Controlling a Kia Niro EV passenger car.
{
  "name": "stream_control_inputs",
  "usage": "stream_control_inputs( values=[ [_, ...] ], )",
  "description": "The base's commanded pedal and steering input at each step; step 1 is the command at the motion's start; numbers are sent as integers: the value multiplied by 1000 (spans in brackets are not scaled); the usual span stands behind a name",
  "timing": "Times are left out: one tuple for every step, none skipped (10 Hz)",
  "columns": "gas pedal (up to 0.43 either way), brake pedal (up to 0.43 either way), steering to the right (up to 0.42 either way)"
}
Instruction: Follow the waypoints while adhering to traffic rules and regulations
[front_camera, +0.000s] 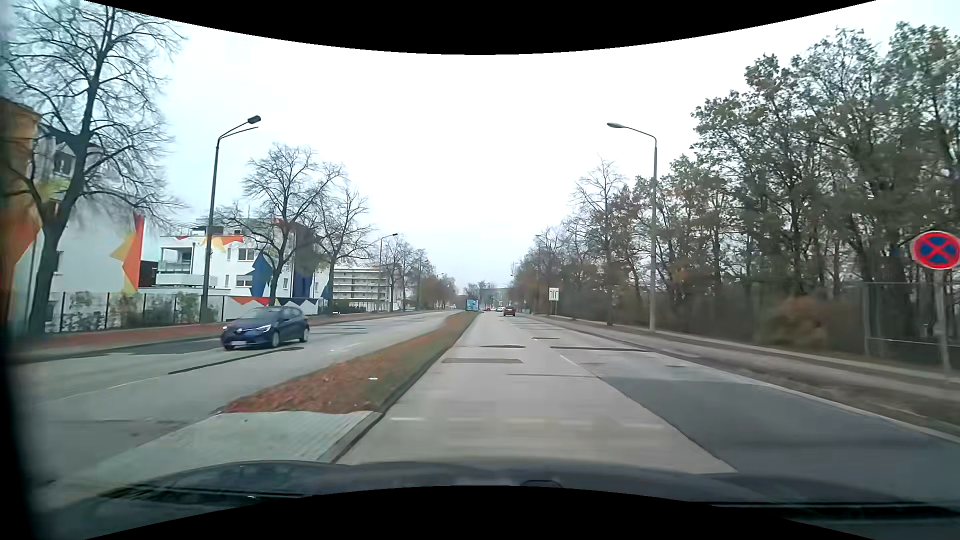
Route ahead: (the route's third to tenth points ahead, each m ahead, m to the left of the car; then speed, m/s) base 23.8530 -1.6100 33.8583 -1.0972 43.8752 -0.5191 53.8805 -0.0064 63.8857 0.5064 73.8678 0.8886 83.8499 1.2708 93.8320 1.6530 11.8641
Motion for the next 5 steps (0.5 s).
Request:
stream_control_inputs(
  values=[
    [157,0,-10],
    [157,0,-7],
    [157,0,-6],
    [157,0,-6],
    [150,0,-6]
  ],
)
